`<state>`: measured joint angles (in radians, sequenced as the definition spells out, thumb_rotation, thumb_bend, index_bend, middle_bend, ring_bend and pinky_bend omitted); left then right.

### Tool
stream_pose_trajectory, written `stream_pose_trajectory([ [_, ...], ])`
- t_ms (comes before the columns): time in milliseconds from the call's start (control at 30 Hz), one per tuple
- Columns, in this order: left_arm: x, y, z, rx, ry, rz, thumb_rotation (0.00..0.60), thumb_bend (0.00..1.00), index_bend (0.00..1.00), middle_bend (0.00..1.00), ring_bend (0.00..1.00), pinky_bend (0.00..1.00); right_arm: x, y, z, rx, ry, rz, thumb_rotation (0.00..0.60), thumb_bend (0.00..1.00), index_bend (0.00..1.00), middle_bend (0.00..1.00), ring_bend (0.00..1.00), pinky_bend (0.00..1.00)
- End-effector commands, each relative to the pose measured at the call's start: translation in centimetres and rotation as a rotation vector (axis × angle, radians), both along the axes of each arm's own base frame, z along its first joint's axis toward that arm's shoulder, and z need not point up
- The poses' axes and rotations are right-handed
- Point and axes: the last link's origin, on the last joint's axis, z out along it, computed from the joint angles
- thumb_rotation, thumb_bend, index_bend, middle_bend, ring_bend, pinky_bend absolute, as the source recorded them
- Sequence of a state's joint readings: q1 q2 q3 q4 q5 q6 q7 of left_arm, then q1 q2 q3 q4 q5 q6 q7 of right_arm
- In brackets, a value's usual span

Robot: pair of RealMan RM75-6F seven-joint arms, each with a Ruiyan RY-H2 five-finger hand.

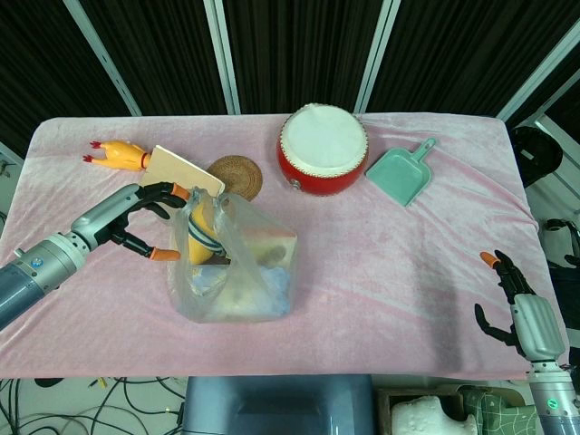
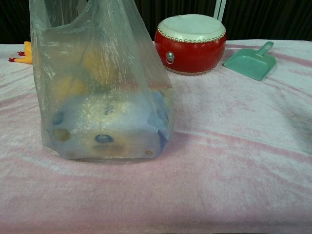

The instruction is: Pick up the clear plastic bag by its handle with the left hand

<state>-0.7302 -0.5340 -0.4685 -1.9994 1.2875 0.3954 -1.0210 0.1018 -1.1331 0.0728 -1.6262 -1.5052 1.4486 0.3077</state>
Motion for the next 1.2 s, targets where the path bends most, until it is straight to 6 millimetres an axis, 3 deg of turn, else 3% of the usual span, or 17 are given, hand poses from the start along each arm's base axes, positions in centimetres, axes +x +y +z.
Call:
stream_pose_trajectory([
  [33, 0.0, 0.0, 0.0, 0.001, -0.002, -0.001, 0.6, 0.0, 0.24, 0.28, 0.19, 0.28, 0.0, 0.0, 0.0, 0.0, 0.0, 0.0, 0.6, 0.42, 0.11, 0.0, 0.08, 0.27],
  [800, 0.5, 0.0, 0.0, 0.0, -0.001, -0.01, 0.6, 0.0, 0.24, 0.28, 0.19, 0.28, 0.0, 0.0, 0.0, -0.001, -0.001, 0.0, 0.6, 0.41, 0.11, 0.0, 0.08, 0.27],
  [1200, 1.6, -0.1, -1.2, -0.027, -0.02, -0.041, 0.6, 0.0, 0.24, 0.29, 0.19, 0.28, 0.0, 0.0, 0.0, 0.002, 0.0, 0.002, 0.6, 0.41, 0.11, 0.0, 0.08, 0.27],
])
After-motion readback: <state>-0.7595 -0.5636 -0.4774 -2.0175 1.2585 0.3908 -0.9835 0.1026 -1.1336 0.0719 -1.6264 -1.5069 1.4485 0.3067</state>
